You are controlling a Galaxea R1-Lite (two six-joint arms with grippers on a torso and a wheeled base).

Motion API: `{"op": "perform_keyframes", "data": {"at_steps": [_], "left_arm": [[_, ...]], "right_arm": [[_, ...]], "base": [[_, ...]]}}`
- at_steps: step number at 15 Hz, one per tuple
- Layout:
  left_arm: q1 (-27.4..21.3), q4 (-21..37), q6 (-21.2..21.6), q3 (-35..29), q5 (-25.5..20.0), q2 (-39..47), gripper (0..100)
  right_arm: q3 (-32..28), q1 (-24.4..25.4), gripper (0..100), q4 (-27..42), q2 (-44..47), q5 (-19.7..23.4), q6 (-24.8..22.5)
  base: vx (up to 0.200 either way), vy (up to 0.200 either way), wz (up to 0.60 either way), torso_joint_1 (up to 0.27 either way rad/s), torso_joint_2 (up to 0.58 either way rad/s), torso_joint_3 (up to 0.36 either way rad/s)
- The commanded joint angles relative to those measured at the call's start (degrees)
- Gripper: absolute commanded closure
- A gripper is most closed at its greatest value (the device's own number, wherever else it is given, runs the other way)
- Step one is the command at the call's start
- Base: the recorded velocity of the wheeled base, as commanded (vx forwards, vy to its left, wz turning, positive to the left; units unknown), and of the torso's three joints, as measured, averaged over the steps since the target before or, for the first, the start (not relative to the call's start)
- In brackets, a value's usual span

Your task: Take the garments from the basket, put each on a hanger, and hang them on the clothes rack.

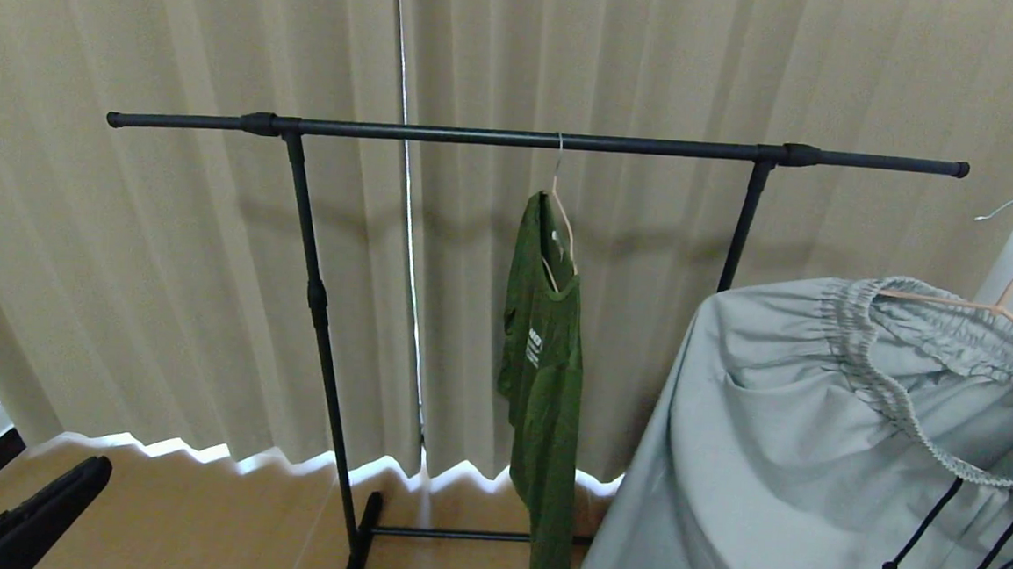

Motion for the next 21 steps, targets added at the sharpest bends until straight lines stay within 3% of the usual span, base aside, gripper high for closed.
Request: {"op": "perform_keyframes", "data": {"at_steps": [1, 12, 15, 17, 18, 19, 21], "left_arm": [[0.0, 0.0, 0.0, 0.0, 0.1, 0.2, 0], [0.0, 0.1, 0.1, 0.7, 0.1, 0.2, 0], [0.0, -0.2, 0.3, 1.1, 0.0, 0.1, 0], [0.0, -0.2, 0.2, 0.9, 0.0, 0.3, 0], [0.1, 0.0, 0.1, 0.5, 0.1, 0.5, 0], [0.1, 0.0, 0.1, 0.3, 0.1, 0.8, 0], [3.8, -0.1, 0.1, -0.9, 0.1, 3.3, 0]], "right_arm": [[0.7, 0.6, 100, 0.1, -0.5, 0.0, -0.1], [0.7, 1.8, 100, -0.1, 0.1, 0.3, -0.1], [0.6, 2.1, 100, -0.1, 0.0, 0.4, -0.1], [-0.6, 4.9, 100, 0.3, 0.3, 0.2, -0.1], [-4.3, 9.2, 100, 1.4, 3.2, -0.3, -0.1], [-5.6, 10.0, 100, 1.9, 4.4, -0.6, -0.2], [-13.4, 15.4, 100, 5.5, 11.0, -1.3, 0.0]], "base": [[0.2, 0.0, 0.0, 0.002, 0.0, 0.002], [0.2, 0.0, 0.0, 0.005, 0.0, 0.0], [0.0, 0.0, 0.0, 0.0, 0.0, 0.0], [0.0, 0.0, 0.0, 0.0, 0.0, 0.0], [0.0, 0.0, 0.0, 0.0, 0.0, 0.0], [0.0, 0.0, 0.0, 0.0, 0.0, 0.0], [0.0, 0.0, 0.0, 0.0, 0.0, 0.0]]}}
